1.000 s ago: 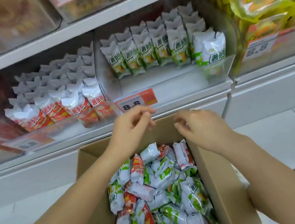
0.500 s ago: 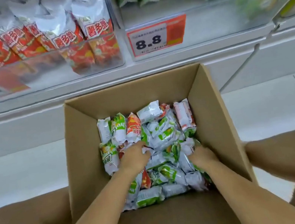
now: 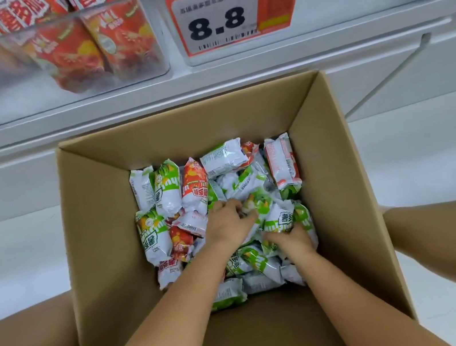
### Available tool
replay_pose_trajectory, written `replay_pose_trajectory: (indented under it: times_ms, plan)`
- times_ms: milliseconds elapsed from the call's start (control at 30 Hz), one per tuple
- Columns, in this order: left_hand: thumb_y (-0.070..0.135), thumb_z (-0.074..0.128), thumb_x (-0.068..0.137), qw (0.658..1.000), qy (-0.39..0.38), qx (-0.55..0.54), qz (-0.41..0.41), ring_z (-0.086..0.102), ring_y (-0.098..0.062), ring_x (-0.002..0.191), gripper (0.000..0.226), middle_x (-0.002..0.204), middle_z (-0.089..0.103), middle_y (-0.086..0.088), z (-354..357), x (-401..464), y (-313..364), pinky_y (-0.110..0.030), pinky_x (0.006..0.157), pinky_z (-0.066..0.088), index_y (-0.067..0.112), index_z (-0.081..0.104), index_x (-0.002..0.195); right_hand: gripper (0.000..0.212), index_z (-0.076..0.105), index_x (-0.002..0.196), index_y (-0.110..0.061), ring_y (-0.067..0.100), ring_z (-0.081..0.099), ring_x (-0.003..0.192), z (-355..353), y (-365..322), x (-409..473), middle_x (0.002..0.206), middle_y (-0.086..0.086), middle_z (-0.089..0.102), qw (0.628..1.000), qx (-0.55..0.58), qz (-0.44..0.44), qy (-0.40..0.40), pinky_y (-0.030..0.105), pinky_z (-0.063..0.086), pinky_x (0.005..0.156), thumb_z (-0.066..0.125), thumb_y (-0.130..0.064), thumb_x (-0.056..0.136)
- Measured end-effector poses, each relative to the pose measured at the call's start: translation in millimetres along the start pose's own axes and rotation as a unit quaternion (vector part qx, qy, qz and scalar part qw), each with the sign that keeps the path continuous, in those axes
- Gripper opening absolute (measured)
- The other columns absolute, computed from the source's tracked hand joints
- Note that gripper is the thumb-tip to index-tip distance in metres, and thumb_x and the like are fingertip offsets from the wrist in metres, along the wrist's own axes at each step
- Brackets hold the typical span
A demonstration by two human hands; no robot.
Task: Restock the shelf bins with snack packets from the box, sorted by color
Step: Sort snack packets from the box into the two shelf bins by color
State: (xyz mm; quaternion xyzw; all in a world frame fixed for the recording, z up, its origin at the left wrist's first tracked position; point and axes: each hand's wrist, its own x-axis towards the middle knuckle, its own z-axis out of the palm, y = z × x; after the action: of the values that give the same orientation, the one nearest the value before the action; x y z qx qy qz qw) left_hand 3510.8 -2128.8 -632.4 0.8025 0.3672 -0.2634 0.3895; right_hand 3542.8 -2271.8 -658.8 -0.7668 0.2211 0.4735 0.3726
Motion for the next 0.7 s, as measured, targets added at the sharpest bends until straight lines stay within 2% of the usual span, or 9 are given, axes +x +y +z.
replay_pose_trajectory:
  times_ms: [100, 167, 267, 333, 400, 500, 567, 633, 700]
  plan:
    - [0.03, 0.06, 0.093, 0.984, -0.027, -0.173, -0.032, 0.048, -0.021, 0.09, 0.023, 0.09, 0.046, -0.002, 4, -4, -4, -0.027, 0.068, 0.039, 0.011, 0.047, 0.095, 0.067, 0.04, 0.137, -0.013, 0.023, 0.053, 0.112, -3, -6, -12, 0.127, 0.002, 0.055, 0.995, 0.086, 0.006, -0.053, 0.033, 0.044, 0.088, 0.076, -0.019, 0.08]
    - [0.027, 0.068, 0.088, 0.953, -0.048, -0.29, -0.067, 0.053, -0.017, 0.094, 0.034, 0.098, 0.053, -0.001, 3, -14, -10, -0.02, 0.071, 0.043, 0.008, 0.047, 0.108, 0.072, 0.036, 0.142, -0.012, 0.022, 0.053, 0.108, -6, -9, -21, 0.123, 0.003, 0.053, 0.992, 0.109, -0.016, -0.066, 0.031, 0.042, 0.084, 0.075, -0.016, 0.082]
    - [0.03, 0.073, 0.083, 0.885, -0.101, -0.44, -0.113, 0.064, -0.017, 0.101, 0.045, 0.112, 0.068, -0.002, -2, -30, -21, -0.03, 0.087, 0.052, 0.01, 0.058, 0.121, 0.067, 0.039, 0.14, -0.015, 0.014, 0.055, 0.093, -7, -14, -32, 0.111, -0.002, 0.053, 0.985, 0.132, -0.062, -0.095, 0.027, 0.046, 0.074, 0.073, -0.014, 0.083]
    - [0.027, 0.07, 0.086, 0.842, -0.116, -0.514, -0.115, 0.067, -0.02, 0.101, 0.04, 0.111, 0.07, -0.007, -8, -44, -24, -0.031, 0.082, 0.055, 0.009, 0.058, 0.119, 0.075, 0.035, 0.145, -0.017, 0.018, 0.055, 0.111, -7, -18, -41, 0.13, -0.002, 0.052, 0.982, 0.124, -0.092, -0.111, 0.026, 0.048, 0.075, 0.075, -0.025, 0.082]
    - [0.03, 0.073, 0.081, 0.812, -0.103, -0.564, -0.106, 0.067, -0.022, 0.102, 0.051, 0.116, 0.067, -0.011, -13, -56, -24, -0.033, 0.079, 0.056, 0.008, 0.051, 0.122, 0.079, 0.029, 0.149, -0.022, 0.018, 0.049, 0.122, -6, -25, -55, 0.144, -0.002, 0.041, 0.976, 0.129, -0.13, -0.119, 0.026, 0.049, 0.079, 0.072, -0.037, 0.084]
    - [0.043, 0.079, 0.069, 0.807, -0.06, -0.581, -0.084, 0.064, -0.024, 0.109, 0.075, 0.123, 0.062, -0.008, -22, -75, -16, -0.043, 0.089, 0.055, 0.012, 0.044, 0.128, 0.068, 0.028, 0.149, -0.023, 0.015, 0.046, 0.114, -9, -34, -74, 0.146, 0.0, 0.038, 0.965, 0.182, -0.14, -0.13, 0.029, 0.046, 0.075, 0.059, -0.041, 0.092]
    - [0.054, 0.068, 0.078, 0.82, -0.03, -0.57, -0.046, 0.054, -0.018, 0.118, 0.067, 0.126, 0.053, 0.006, -31, -88, -6, -0.042, 0.084, 0.057, 0.02, 0.043, 0.131, 0.069, 0.03, 0.149, -0.024, 0.013, 0.048, 0.112, -14, -35, -83, 0.141, -0.003, 0.043, 0.956, 0.215, -0.148, -0.136, 0.028, 0.047, 0.072, 0.063, -0.039, 0.09]
    - [0.057, 0.049, 0.09, 0.828, 0.0, -0.56, -0.015, 0.046, -0.014, 0.12, 0.049, 0.125, 0.045, 0.015, -40, -102, 5, -0.037, 0.075, 0.057, 0.03, 0.043, 0.131, 0.084, 0.037, 0.146, -0.026, 0.013, 0.052, 0.118, -20, -35, -95, 0.137, -0.009, 0.048, 0.951, 0.211, -0.181, -0.139, 0.032, 0.05, 0.086, 0.076, -0.05, 0.075]
    - [0.053, 0.046, 0.094, 0.803, -0.017, -0.596, -0.012, 0.052, -0.018, 0.119, 0.05, 0.134, 0.048, 0.009, -45, -117, 12, -0.036, 0.072, 0.057, 0.028, 0.043, 0.137, 0.108, 0.042, 0.143, -0.024, 0.014, 0.052, 0.125, -26, -34, -107, 0.14, -0.007, 0.052, 0.95, 0.191, -0.213, -0.126, 0.042, 0.043, 0.103, 0.084, -0.065, 0.053]
